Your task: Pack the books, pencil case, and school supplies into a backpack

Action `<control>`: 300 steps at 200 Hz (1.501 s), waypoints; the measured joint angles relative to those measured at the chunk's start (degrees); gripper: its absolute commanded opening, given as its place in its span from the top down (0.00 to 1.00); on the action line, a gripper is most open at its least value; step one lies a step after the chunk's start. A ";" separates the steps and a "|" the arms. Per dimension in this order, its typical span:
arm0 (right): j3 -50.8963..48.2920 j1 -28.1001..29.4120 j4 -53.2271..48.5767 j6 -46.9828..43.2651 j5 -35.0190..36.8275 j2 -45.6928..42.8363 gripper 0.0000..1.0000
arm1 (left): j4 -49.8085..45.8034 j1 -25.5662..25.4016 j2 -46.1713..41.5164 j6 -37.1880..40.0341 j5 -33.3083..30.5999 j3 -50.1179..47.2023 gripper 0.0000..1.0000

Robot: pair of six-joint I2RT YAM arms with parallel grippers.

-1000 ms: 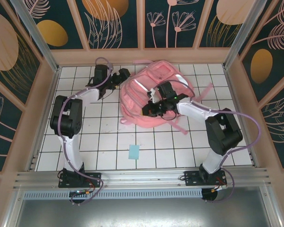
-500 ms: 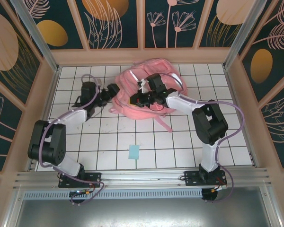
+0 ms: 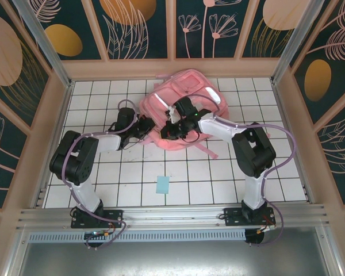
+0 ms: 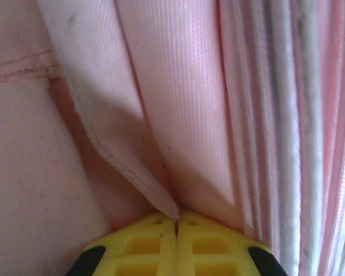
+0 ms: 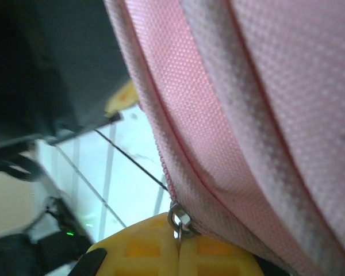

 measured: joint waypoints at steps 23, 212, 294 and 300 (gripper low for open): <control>-0.07 0.35 -7.34 -4.79 9.62 -0.37 1.00 | -2.49 -0.70 -0.68 1.33 0.42 0.35 1.00; 9.53 -20.37 -20.46 -16.63 45.70 -1.36 1.00 | -5.09 6.58 -13.14 7.45 -3.04 0.13 0.72; 10.21 -11.82 -11.65 -8.17 12.17 -3.17 1.00 | -0.15 0.94 -12.33 -2.08 -0.07 -1.27 0.01; 10.71 -11.06 -11.15 -7.74 10.82 -2.93 1.00 | 0.15 0.48 -12.46 -2.67 -0.07 -1.70 0.01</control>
